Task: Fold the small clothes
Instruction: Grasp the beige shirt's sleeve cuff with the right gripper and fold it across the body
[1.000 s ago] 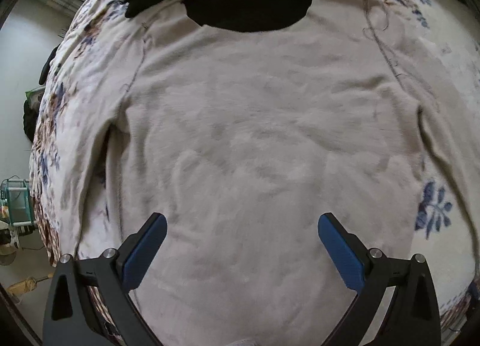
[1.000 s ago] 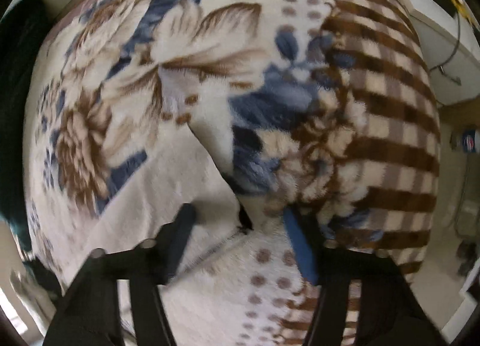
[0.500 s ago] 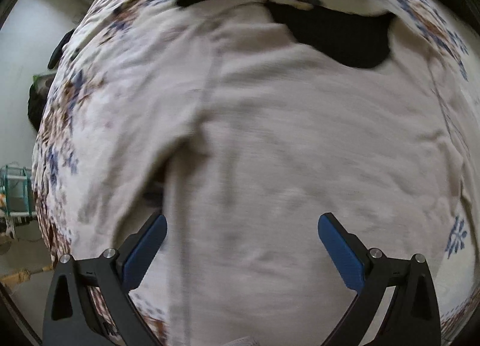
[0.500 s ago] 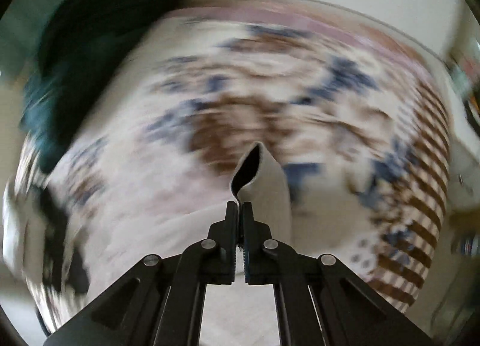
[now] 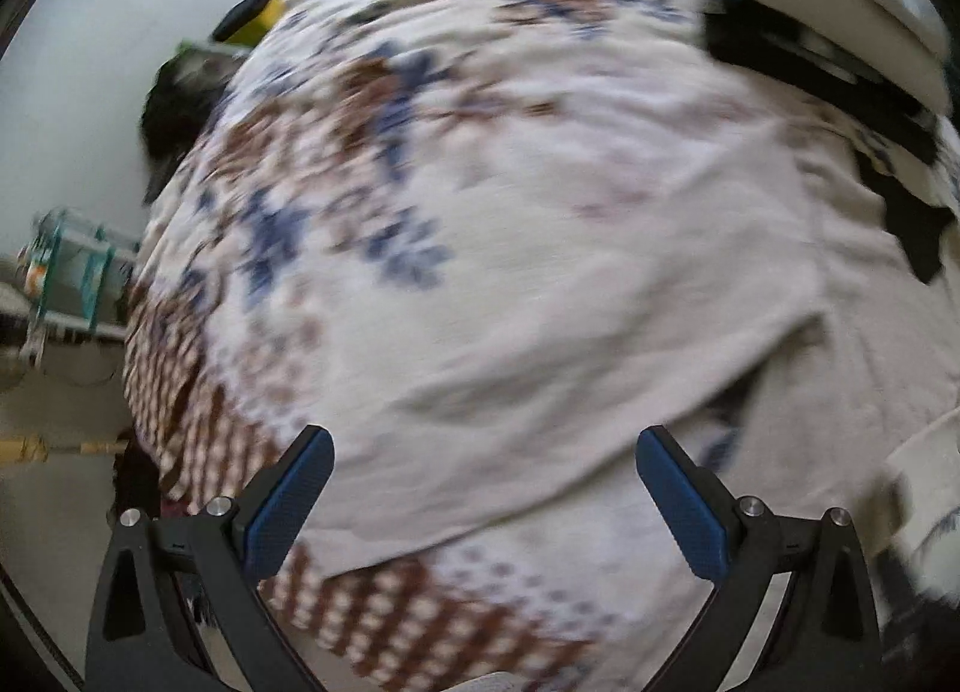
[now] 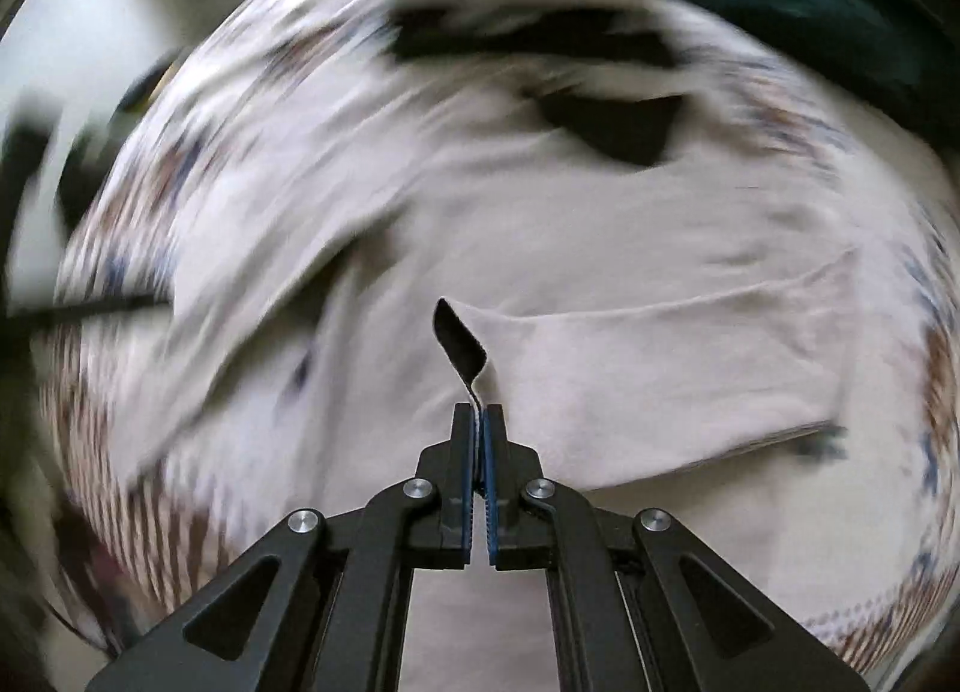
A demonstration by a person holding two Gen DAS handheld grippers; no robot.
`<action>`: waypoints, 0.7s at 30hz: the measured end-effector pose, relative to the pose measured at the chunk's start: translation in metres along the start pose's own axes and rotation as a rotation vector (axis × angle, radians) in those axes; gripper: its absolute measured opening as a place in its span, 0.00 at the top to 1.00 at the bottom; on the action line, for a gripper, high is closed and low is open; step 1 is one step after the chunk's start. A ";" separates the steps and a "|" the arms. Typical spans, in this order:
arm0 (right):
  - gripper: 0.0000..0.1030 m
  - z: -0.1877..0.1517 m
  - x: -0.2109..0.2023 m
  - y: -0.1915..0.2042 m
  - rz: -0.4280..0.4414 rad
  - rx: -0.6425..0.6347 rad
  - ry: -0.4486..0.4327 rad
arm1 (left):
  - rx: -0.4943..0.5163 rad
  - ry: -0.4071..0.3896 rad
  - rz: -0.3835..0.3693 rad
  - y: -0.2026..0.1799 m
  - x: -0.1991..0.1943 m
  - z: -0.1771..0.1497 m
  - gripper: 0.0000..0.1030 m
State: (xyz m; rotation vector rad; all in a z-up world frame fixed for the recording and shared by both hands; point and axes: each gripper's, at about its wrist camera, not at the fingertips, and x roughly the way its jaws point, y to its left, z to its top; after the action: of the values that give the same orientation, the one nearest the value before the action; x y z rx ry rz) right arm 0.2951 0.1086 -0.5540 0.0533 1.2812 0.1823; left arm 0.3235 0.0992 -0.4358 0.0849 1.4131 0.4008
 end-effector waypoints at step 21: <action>0.68 -0.115 0.039 0.049 -0.027 -0.285 0.289 | -0.228 0.182 -0.026 0.087 0.043 -0.070 0.00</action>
State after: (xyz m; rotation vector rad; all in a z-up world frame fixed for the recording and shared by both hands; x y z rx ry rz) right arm 0.1912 0.1559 -0.6174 -0.2423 1.5311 0.3579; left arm 0.2409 0.1819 -0.4625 -0.1588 1.5357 0.5559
